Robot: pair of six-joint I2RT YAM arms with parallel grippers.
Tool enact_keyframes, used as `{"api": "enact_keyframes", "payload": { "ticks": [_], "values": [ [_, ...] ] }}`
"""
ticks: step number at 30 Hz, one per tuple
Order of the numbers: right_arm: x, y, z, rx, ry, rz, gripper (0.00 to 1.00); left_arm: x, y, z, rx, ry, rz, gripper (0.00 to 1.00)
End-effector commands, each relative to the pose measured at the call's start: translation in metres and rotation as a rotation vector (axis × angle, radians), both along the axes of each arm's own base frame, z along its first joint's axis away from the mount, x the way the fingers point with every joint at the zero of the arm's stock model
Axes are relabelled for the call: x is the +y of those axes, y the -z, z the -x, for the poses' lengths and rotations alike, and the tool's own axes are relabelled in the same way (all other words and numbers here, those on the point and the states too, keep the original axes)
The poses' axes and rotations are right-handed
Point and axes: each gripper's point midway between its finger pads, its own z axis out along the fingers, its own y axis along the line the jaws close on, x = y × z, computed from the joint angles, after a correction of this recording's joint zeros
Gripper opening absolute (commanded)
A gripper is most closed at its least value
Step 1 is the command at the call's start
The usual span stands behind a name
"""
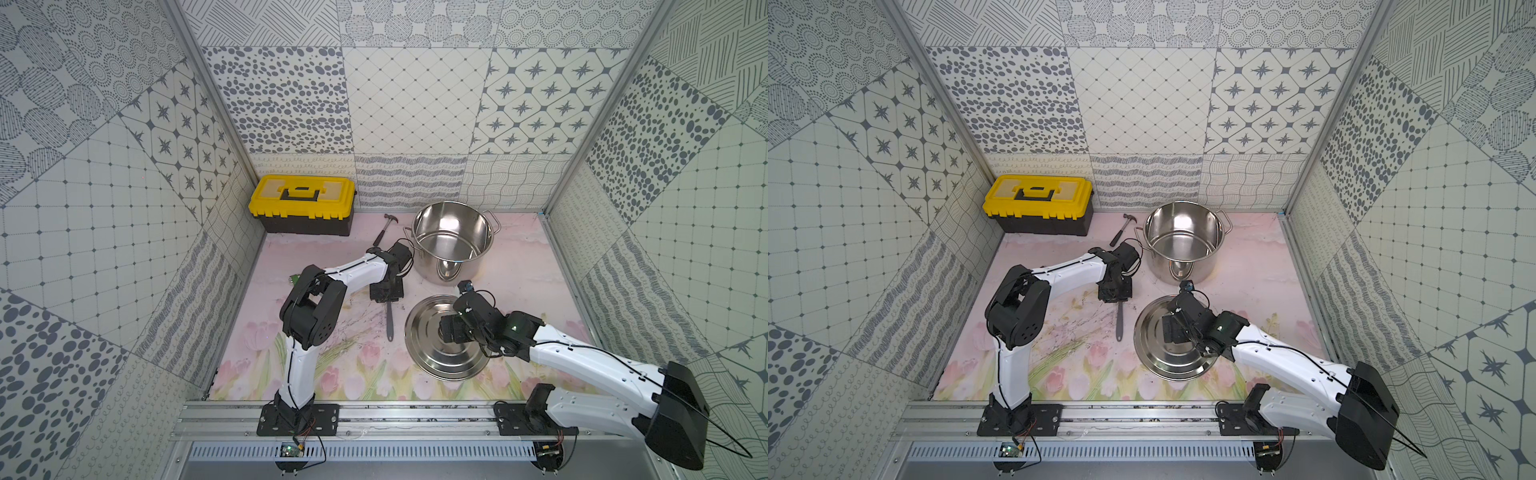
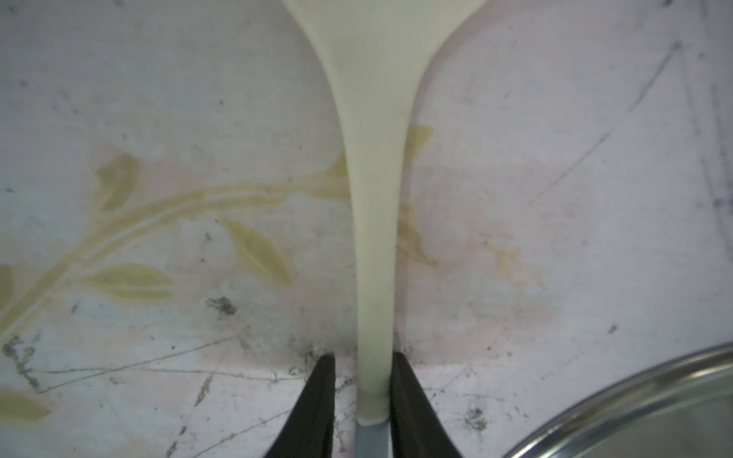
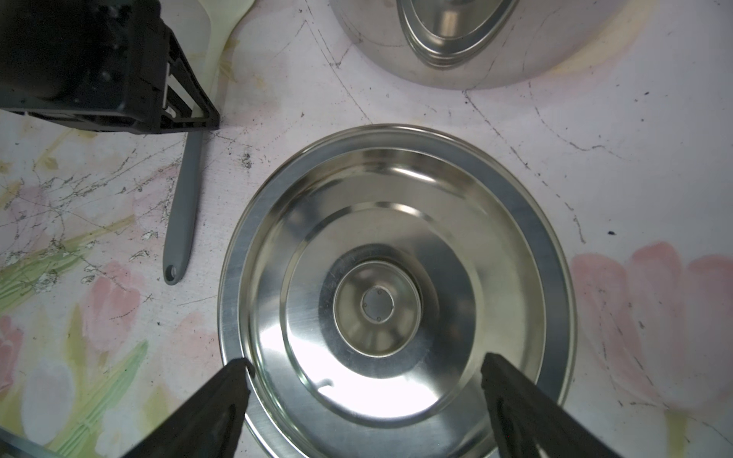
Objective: Stir the soup with a spoon
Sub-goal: Pick up the spoon from the center of the board.
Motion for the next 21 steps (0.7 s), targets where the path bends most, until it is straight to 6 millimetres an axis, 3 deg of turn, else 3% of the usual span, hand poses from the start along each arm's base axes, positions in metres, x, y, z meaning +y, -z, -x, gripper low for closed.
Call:
{"api": "enact_keyframes", "payload": {
  "ticks": [1, 7, 10, 15, 21],
  "values": [
    [0.002, -0.019, -0.006, -0.040, 0.014, -0.033, 0.96, 0.007, 0.020, 0.012, 0.068, -0.005, 0.002, 0.23],
    [0.003, -0.026, -0.008, -0.053, 0.005, -0.027, 0.95, 0.004, 0.019, 0.015, 0.067, -0.016, 0.040, 0.00],
    [0.009, -0.037, -0.014, -0.076, -0.016, -0.027, 0.97, 0.009, 0.009, 0.018, 0.043, -0.047, 0.056, 0.00],
    [0.022, -0.062, -0.029, -0.117, -0.034, -0.033, 0.97, 0.017, -0.029, 0.027, -0.036, -0.096, 0.102, 0.00],
    [0.053, -0.099, -0.050, -0.141, -0.134, -0.168, 0.97, 0.021, -0.089, 0.037, -0.126, -0.140, 0.197, 0.00]
  ]
}}
